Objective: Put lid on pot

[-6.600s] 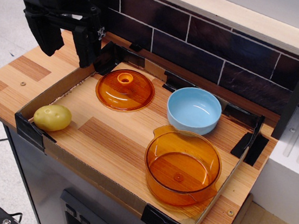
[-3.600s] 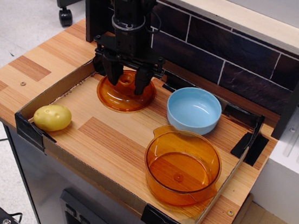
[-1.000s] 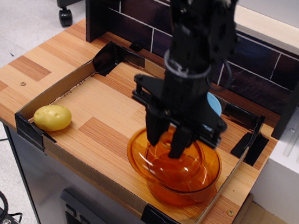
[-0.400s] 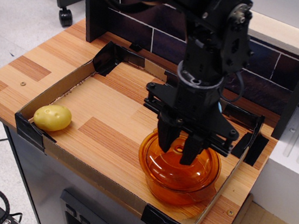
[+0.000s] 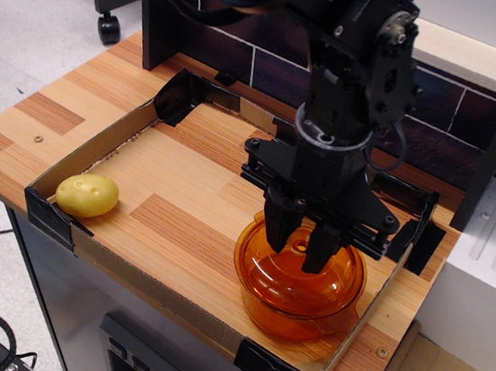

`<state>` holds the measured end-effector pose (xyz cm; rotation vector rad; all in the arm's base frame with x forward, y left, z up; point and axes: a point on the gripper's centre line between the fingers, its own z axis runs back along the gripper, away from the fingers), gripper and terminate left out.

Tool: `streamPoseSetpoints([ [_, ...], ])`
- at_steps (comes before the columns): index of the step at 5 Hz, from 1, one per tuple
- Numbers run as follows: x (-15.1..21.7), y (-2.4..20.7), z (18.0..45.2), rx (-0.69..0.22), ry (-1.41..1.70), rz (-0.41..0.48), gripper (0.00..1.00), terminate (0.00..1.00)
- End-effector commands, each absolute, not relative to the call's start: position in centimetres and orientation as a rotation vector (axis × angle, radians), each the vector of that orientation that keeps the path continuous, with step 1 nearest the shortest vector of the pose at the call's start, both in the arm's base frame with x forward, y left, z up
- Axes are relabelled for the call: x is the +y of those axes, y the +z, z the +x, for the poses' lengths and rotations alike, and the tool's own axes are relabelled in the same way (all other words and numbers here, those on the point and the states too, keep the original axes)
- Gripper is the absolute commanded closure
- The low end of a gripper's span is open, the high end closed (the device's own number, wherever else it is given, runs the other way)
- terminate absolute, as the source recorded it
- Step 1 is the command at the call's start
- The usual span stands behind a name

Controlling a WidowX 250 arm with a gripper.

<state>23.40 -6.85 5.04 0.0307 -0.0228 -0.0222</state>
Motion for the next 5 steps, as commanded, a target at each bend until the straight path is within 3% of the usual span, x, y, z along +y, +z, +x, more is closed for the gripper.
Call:
streamPoseSetpoints([
  [1,-6.5,4.5,23.4,-0.013,-0.004,0.008,1.0,0.0],
  [2,-6.5,4.4,23.9,-0.033,-0.019,-0.059,0.0,0.0],
  [4,-4.6,7.4,24.0,-0.066,-0.017,-0.162,0.0,0.0],
  [5,-3.5,9.1,24.1,-0.064,-0.012,-0.147,0.0,1.0],
])
